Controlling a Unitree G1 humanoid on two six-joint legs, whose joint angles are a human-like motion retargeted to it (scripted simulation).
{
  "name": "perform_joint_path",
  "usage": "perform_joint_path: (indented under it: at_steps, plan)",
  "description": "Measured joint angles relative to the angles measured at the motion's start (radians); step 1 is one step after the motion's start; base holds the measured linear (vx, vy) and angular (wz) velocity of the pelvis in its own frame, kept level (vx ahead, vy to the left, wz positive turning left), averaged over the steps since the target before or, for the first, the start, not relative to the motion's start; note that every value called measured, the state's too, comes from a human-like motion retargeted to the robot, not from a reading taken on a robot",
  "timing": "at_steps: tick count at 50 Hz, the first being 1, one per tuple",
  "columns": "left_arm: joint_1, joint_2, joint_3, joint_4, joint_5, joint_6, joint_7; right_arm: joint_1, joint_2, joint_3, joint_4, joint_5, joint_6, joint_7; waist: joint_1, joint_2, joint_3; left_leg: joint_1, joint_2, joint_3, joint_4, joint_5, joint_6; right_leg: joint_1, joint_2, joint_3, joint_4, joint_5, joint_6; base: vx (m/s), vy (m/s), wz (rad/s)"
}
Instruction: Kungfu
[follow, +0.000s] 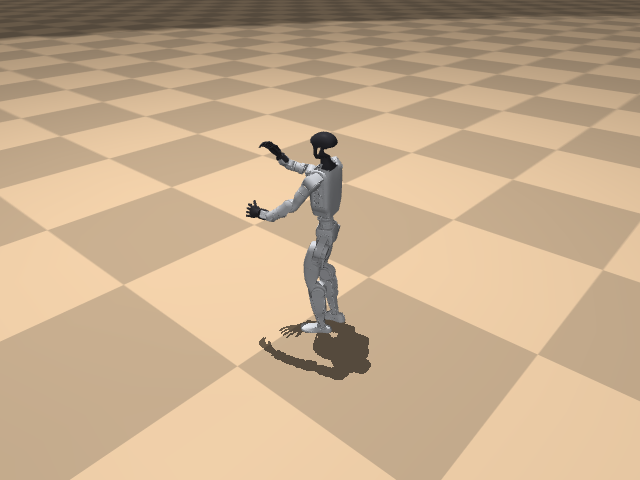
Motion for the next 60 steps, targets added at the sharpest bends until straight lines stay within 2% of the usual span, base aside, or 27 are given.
perform_joint_path:
  at_steps: [3,5,8,10,15,20,26,27,28,30,33,35,38,39,41,45,48,50,53,55,58,60]
  plan:
    - [-0.147,-0.08,-0.007,-0.062,-0.049,-0.042,0.043,-0.011,0.019,0.054,-0.205,0.204,0.021,0.142,-0.054,-0.021,0.014,0.064,-0.034,-0.028,-0.024,-0.004,0.041,-0.069,-0.035,0.0,-0.09,0.001,-0.044,0.28,-0.09,0.66]
    - [-0.227,-0.139,-0.019,-0.138,-0.116,-0.073,0.053,-0.02,0.028,0.087,-0.345,0.332,0.035,0.223,-0.085,-0.027,0.024,0.108,-0.049,-0.049,-0.043,-0.011,0.057,-0.116,-0.046,0.006,-0.149,0.047,-0.073,0.32,-0.12,0.64]
    - [-0.319,-0.196,-0.049,-0.306,-0.253,-0.122,0.029,-0.032,0.021,0.131,-0.559,0.46,0.063,0.321,-0.123,-0.03,0.039,0.167,-0.067,-0.067,-0.062,-0.028,0.072,-0.179,-0.065,0.016,-0.229,0.141,-0.037,0.29,-0.08,0.49]
    - [-0.365,-0.213,-0.068,-0.431,-0.334,-0.152,0.005,-0.039,0.007,0.157,-0.687,0.485,0.07,0.354,-0.146,-0.029,0.046,0.196,-0.085,-0.102,-0.066,-0.048,0.106,-0.216,-0.081,0.026,-0.268,0.183,-0.009,0.38,-0.15,0.47]
    - [-0.432,-0.225,-0.079,-0.65,-0.401,-0.199,0.019,-0.042,-0.021,0.175,-0.865,0.376,0.035,0.309,-0.189,-0.006,0.057,0.257,-0.09,-0.139,-0.063,-0.097,0.141,-0.288,-0.097,0.018,-0.278,0.226,-0.049,0.35,-0.17,0.4]
    - [-0.44,-0.26,-0.106,-0.704,-0.45,-0.235,0.094,-0.024,-0.036,0.195,-0.86,0.35,0.034,0.216,-0.219,0.007,0.042,0.311,-0.096,-0.189,-0.05,-0.151,0.173,-0.285,-0.125,0.023,-0.248,0.26,-0.105,0.44,-0.28,0.46]
    - [-0.422,-0.286,-0.135,-0.673,-0.457,-0.239,0.124,0.0,-0.027,0.209,-0.773,0.431,0.077,0.206,-0.25,0.004,-0.005,0.356,-0.106,-0.236,-0.021,-0.168,0.154,-0.203,-0.152,0.08,-0.208,0.355,-0.102,0.54,-0.43,0.52]
    - [-0.418,-0.282,-0.135,-0.664,-0.453,-0.239,0.126,-0.002,-0.024,0.205,-0.757,0.446,0.08,0.212,-0.242,0.004,-0.015,0.359,-0.107,-0.23,-0.012,-0.162,0.145,-0.188,-0.146,0.081,-0.194,0.35,-0.114,0.47,-0.41,-0.38]
    - [-0.415,-0.271,-0.132,-0.654,-0.449,-0.24,0.126,-0.008,-0.023,0.197,-0.737,0.466,0.083,0.23,-0.22,0.012,-0.023,0.354,-0.098,-0.204,0.005,-0.155,0.131,-0.181,-0.127,0.064,-0.175,0.289,-0.168,0.55,-0.5,-0.58]
    - [-0.392,-0.265,-0.119,-0.623,-0.424,-0.239,0.121,0.003,-0.026,0.179,-0.704,0.467,0.087,0.26,-0.2,0.028,-0.058,0.344,-0.087,-0.19,0.037,-0.098,0.092,-0.17,-0.128,-0.034,-0.173,0.25,-0.186,0.64,-0.57,-0.53]
    - [-0.343,-0.25,-0.09,-0.529,-0.343,-0.232,0.144,0.061,-0.029,0.165,-0.654,0.408,0.061,0.298,-0.179,0.03,-0.032,0.312,-0.061,-0.125,0.154,0.131,0.016,-0.178,-0.096,0.052,-0.123,0.206,-0.182,0.49,-0.4,-0.56]
    - [-0.317,-0.247,-0.08,-0.422,-0.302,-0.212,0.152,0.115,-0.035,0.163,-0.596,0.358,0.063,0.275,-0.196,0.021,-0.002,0.272,-0.04,-0.066,0.281,0.296,-0.017,-0.126,-0.103,0.036,-0.123,0.169,-0.182,0.36,-0.24,0.11]
    - [-0.242,-0.22,-0.057,-0.21,-0.246,-0.128,0.087,0.241,-0.026,0.154,-0.47,0.342,0.107,0.256,-0.235,-0.019,-0.011,0.148,0.024,0.04,0.559,0.494,0.016,-0.053,-0.113,0.022,-0.14,0.13,-0.207,0.45,-0.42,0.29]
    - [-0.198,-0.205,-0.042,-0.152,-0.217,-0.102,0.046,0.297,-0.024,0.14,-0.428,0.354,0.125,0.284,-0.233,-0.03,-0.025,0.102,0.055,0.075,0.635,0.494,0.039,-0.046,-0.103,0.034,-0.137,0.119,-0.22,0.57,-0.58,-0.12]
    - [-0.104,-0.164,-0.008,-0.058,-0.131,-0.065,-0.01,0.41,-0.034,0.1,-0.346,0.376,0.159,0.385,-0.208,-0.047,-0.039,0.007,0.103,0.129,0.75,0.405,0.077,-0.034,-0.073,0.066,-0.131,0.099,-0.244,0.5,-0.51,-0.59]
    - [0.101,-0.056,0.017,0.062,0.076,-0.015,0.054,0.612,-0.075,0.008,-0.166,0.307,0.294,0.628,-0.14,-0.054,-0.007,-0.209,0.161,0.155,0.883,0.262,0.108,0.014,-0.005,0.138,-0.132,0.072,-0.275,0.32,-0.29,-0.99]
    - [0.313,0.012,0.052,0.096,0.211,0.008,0.088,0.797,-0.103,-0.064,-0.026,0.123,0.412,0.742,-0.106,-0.053,-0.006,-0.37,0.163,0.135,0.832,0.226,0.106,0.035,0.043,0.191,-0.134,0.057,-0.292,0.32,-0.23,-0.8]
    - [0.445,0.048,0.074,0.108,0.292,0.067,0.109,0.927,-0.129,-0.104,0.055,-0.013,0.471,0.765,-0.069,-0.059,0.004,-0.452,0.163,0.135,0.746,0.236,0.101,0.052,0.07,0.216,-0.134,0.051,-0.302,0.29,-0.23,-0.91]
    - [0.613,0.058,0.133,0.125,0.399,0.21,0.104,1.092,-0.144,-0.158,0.193,-0.205,0.516,0.712,0.001,-0.066,0.022,-0.57,0.182,0.141,0.614,0.272,0.099,0.079,0.103,0.251,-0.135,0.038,-0.321,0.19,-0.16,-1.05]
    - [0.718,0.064,0.172,0.138,0.445,0.26,0.025,1.177,-0.131,-0.195,0.298,-0.307,0.555,0.623,0.044,-0.072,0.03,-0.65,0.188,0.14,0.537,0.309,0.098,0.094,0.118,0.28,-0.132,0.031,-0.334,0.26,-0.14,-1.03]
    - [0.874,0.068,0.173,0.128,0.421,0.323,-0.117,1.284,-0.075,-0.261,0.428,-0.379,0.617,0.554,0.096,-0.075,0.06,-0.725,0.179,0.117,0.38,0.436,0.071,0.129,0.133,0.315,-0.123,0.024,-0.345,0.21,-0.05,-1.09]
    - [0.974,0.055,0.146,0.107,0.379,0.346,-0.2,1.34,-0.047,-0.278,0.466,-0.36,0.663,0.573,0.14,-0.072,0.104,-0.725,0.174,0.057,0.209,0.596,0.008,0.171,0.14,0.346,-0.116,0.02,-0.345,0.14,0.02,-1.44]
